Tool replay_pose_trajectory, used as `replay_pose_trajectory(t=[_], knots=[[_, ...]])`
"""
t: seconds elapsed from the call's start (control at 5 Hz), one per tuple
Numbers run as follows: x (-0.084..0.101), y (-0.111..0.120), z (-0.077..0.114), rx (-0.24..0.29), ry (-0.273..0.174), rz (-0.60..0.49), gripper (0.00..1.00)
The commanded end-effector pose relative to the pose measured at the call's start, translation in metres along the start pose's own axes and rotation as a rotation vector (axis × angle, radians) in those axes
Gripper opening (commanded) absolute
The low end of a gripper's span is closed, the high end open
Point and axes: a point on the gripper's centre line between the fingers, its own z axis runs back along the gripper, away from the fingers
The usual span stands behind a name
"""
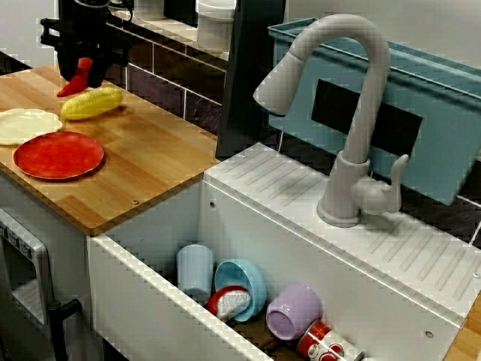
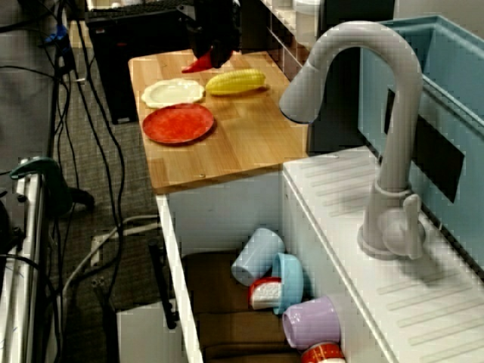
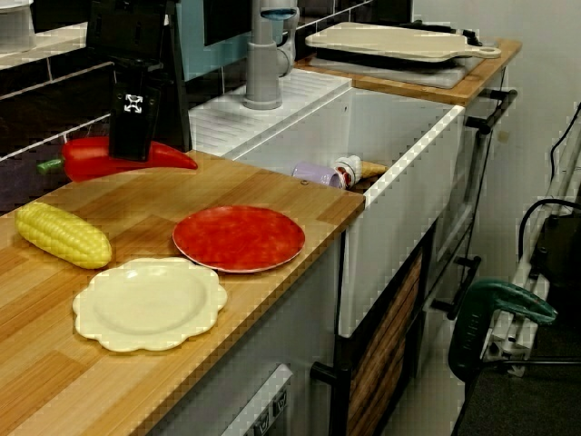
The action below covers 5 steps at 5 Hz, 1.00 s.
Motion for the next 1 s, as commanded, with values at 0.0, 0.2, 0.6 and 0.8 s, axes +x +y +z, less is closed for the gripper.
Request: replay_pose_trajectory(t=[0.0,0.2,0.6,0.8], knots=[[0.021,0.033,0.021,-0.003,-0.077,0.009,0.0],[0.022,0.046,0.019,-0.003,-0.074,-0.008,0.0],[0.022,0.059,0.019,0.0,-0.073,-0.045,0.0],[0.019,0.065,0.018,0.004,-0.081,-0.052,0.0]])
